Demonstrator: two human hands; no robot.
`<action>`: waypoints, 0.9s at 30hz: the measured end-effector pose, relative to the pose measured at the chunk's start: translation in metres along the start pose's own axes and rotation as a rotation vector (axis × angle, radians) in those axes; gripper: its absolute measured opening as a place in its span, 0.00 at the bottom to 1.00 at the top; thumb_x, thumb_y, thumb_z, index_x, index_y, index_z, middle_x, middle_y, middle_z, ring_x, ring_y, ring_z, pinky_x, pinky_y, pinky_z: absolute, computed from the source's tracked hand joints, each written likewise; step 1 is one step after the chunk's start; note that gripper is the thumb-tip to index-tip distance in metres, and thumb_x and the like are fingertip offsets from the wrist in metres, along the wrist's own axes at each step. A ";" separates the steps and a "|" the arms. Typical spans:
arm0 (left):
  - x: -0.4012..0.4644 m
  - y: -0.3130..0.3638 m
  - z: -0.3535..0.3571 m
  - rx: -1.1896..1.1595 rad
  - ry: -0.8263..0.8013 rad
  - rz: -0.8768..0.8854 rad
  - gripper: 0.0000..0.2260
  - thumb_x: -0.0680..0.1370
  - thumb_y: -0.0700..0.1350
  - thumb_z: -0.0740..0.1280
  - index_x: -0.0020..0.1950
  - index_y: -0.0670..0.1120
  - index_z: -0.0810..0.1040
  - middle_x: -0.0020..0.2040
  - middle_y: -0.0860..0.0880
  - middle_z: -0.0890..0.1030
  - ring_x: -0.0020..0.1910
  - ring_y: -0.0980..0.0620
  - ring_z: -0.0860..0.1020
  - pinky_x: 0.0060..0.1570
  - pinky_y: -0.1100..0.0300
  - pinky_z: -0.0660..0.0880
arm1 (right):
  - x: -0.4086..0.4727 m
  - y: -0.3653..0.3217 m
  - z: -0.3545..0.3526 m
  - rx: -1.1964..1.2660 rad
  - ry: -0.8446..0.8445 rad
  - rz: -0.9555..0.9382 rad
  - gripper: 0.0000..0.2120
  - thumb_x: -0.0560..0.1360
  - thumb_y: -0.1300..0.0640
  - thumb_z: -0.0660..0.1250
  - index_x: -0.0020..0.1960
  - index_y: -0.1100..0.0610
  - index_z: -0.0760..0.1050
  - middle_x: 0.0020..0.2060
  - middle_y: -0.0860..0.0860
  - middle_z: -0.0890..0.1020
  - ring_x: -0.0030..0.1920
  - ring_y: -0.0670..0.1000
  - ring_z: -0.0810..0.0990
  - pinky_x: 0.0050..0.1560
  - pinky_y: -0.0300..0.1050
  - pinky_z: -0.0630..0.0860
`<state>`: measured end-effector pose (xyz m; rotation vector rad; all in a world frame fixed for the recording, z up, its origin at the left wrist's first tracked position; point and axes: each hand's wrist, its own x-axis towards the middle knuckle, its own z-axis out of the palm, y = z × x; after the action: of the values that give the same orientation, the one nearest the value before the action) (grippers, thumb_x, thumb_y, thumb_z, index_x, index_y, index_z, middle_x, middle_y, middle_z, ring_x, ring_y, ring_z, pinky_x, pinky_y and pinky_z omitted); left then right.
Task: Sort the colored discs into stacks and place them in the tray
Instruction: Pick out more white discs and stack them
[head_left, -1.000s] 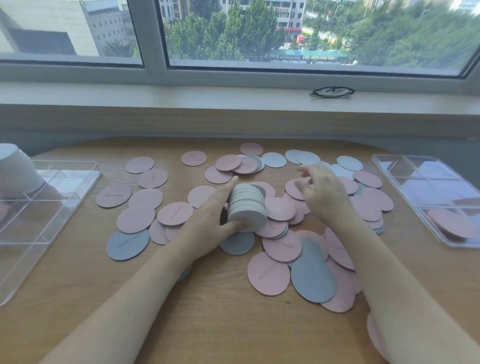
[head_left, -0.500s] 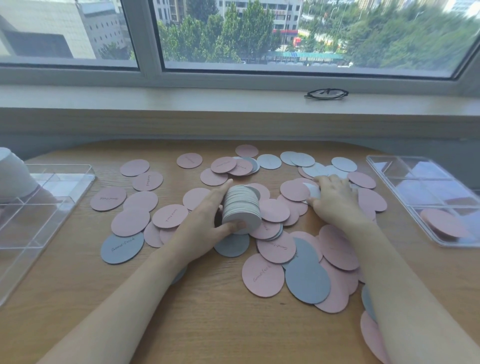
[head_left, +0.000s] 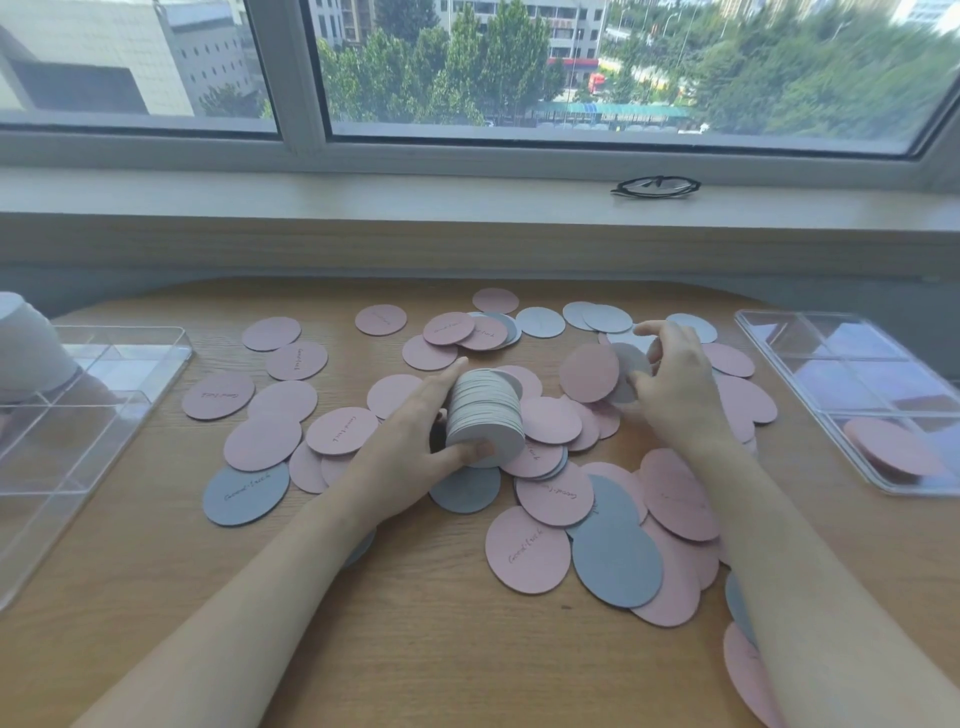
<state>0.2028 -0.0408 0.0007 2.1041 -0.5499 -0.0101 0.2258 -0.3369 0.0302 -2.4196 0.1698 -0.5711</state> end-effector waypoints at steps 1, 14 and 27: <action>0.000 0.000 0.000 -0.002 0.002 -0.001 0.39 0.74 0.57 0.73 0.80 0.56 0.57 0.73 0.60 0.69 0.71 0.59 0.68 0.69 0.51 0.70 | 0.000 -0.002 -0.001 0.016 0.057 -0.035 0.19 0.74 0.70 0.64 0.63 0.57 0.74 0.48 0.52 0.71 0.43 0.50 0.71 0.46 0.46 0.70; -0.001 0.002 -0.001 -0.048 0.043 0.008 0.32 0.72 0.50 0.77 0.72 0.63 0.66 0.60 0.66 0.76 0.63 0.59 0.75 0.64 0.54 0.75 | -0.035 -0.052 0.028 0.441 -0.056 -0.136 0.09 0.79 0.63 0.64 0.53 0.50 0.77 0.45 0.48 0.84 0.45 0.51 0.83 0.51 0.53 0.79; -0.001 0.008 0.005 0.303 -0.029 -0.034 0.42 0.76 0.69 0.55 0.82 0.49 0.45 0.81 0.53 0.55 0.78 0.55 0.55 0.75 0.58 0.56 | -0.051 -0.066 0.047 0.276 -0.705 -0.254 0.55 0.64 0.18 0.53 0.81 0.45 0.41 0.77 0.41 0.56 0.74 0.40 0.57 0.69 0.34 0.57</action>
<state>0.1973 -0.0485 0.0040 2.4109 -0.5610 0.0251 0.1997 -0.2455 0.0191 -2.2312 -0.4854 0.1695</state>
